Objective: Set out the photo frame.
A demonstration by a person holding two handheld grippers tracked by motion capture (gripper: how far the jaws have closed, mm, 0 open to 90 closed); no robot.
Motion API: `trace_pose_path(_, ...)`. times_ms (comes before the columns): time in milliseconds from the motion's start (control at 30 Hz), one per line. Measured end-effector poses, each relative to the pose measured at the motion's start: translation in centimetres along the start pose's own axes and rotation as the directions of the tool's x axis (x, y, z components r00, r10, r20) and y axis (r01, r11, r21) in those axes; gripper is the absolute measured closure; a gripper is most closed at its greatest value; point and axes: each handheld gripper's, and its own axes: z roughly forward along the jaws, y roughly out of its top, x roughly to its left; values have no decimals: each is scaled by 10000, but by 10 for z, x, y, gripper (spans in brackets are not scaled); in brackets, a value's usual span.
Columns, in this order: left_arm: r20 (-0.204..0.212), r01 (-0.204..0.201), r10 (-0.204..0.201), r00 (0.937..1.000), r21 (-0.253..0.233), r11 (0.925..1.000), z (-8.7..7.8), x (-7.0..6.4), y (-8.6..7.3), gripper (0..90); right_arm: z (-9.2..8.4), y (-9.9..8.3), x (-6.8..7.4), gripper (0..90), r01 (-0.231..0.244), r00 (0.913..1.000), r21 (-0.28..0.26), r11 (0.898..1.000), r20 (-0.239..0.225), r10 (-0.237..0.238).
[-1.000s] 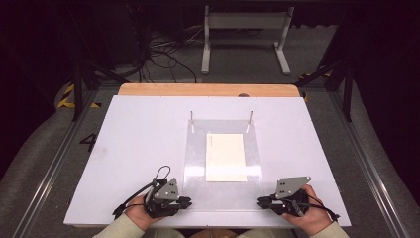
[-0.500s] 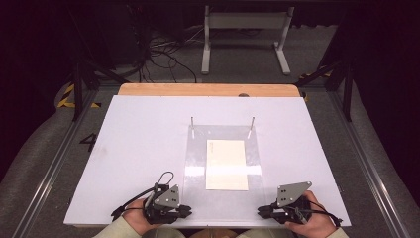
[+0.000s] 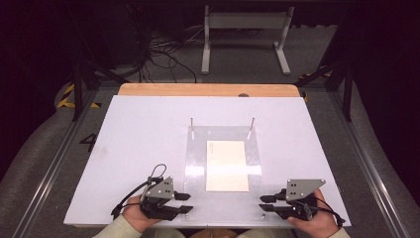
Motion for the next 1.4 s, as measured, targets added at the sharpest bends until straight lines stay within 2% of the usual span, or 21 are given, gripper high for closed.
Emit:
trace_pose_path(67, -399, 151, -164, 9991, -321, 9994, -3, 3, 1, 561, -2, 3, -1, 684, -72, 9992, -247, 9997, 399, 82)
trace_pose_path(100, -726, 130, -166, 9972, -504, 9986, -6, 4, 2, 557, -2, 4, -1, 680, -44, 9988, -344, 9994, 492, 61)
trace_pose_path(167, -1051, 218, -300, 9940, -783, 9967, -8, 6, 4, 529, -5, 7, -3, 672, -69, 9958, -611, 9981, 912, 125)
trace_pose_path(267, -1542, 452, -637, 9860, -1207, 9917, -13, 13, 7, 492, -7, 10, -8, 673, -244, 9914, -772, 9967, 1260, 341)
trace_pose_path(400, -1945, 981, -1323, 9719, -1761, 9795, -17, 30, 12, 464, -8, 16, -18, 678, -399, 9858, -870, 9954, 1590, 535)
trace_pose_path(467, -2173, 1104, -1479, 9648, -1758, 9782, -18, 39, 15, 458, -7, 20, -22, 681, -542, 9848, -875, 9947, 1602, 677)
trace_pose_path(567, -2343, 1337, -1677, 9576, -1542, 9789, -16, 54, 21, 416, -6, 27, -29, 682, -629, 9824, -900, 9940, 1699, 776)
trace_pose_path(700, -2796, 1312, -1735, 9443, -1636, 9778, -15, 67, 25, 375, -3, 34, -41, 671, -808, 9781, -930, 9924, 1843, 969)
trace_pose_path(767, -2840, 1546, -2009, 9375, -1774, 9719, -14, 72, 24, 355, -2, 39, -47, 641, -954, 9734, -1049, 9899, 1981, 1148)
trace_pose_path(800, -2829, 1618, -2076, 9364, -1769, 9708, -13, 73, 24, 351, -1, 42, -51, 635, -1045, 9700, -932, 9901, 2102, 1222)
trace_pose_path(867, -2908, 1616, -2047, 9346, -1656, 9729, -12, 73, 21, 346, 1, 46, -55, 637, -1001, 9695, -789, 9918, 2165, 1150)
trace_pose_path(967, -3064, 1547, -2005, 9306, -1673, 9737, -13, 70, 18, 345, 3, 54, -62, 691, -1006, 9710, -783, 9918, 2098, 1150)
trace_pose_path(1000, -3070, 1495, -1939, 9317, -1623, 9753, -13, 69, 17, 344, 4, 57, -65, 706, -1040, 9703, -764, 9916, 2112, 1180)
trace_pose_path(1167, -3274, 1494, -1943, 9247, -1573, 9762, -14, 65, 11, 336, 8, 69, -83, 744, -1494, 9506, -775, 9857, 2632, 1648)
trace_pose_path(1200, -3240, 1678, -2141, 9215, -1650, 9719, -14, 65, 9, 334, 9, 71, -87, 762, -1555, 9435, -816, 9845, 2829, 1724)
trace_pose_path(1233, -3303, 1580, -2043, 9215, -1618, 9741, -15, 66, 8, 332, 9, 73, -90, 775, -1580, 9367, -871, 9836, 3019, 1772)
trace_pose_path(1300, -3261, 1806, -2281, 9174, -1695, 9688, -15, 67, 6, 329, 11, 75, -96, 788, -1677, 9229, -1068, 9800, 3325, 1942)
trace_pose_path(1333, -3260, 1817, -2294, 9171, -1701, 9685, -15, 68, 4, 328, 11, 76, -99, 788, -1665, 9181, -1091, 9800, 3455, 1945)
trace_pose_path(1400, -3407, 1827, -2324, 9110, -1718, 9680, -16, 69, 2, 327, 13, 79, -105, 788, -1679, 9003, -1229, 9781, 3851, 2029)
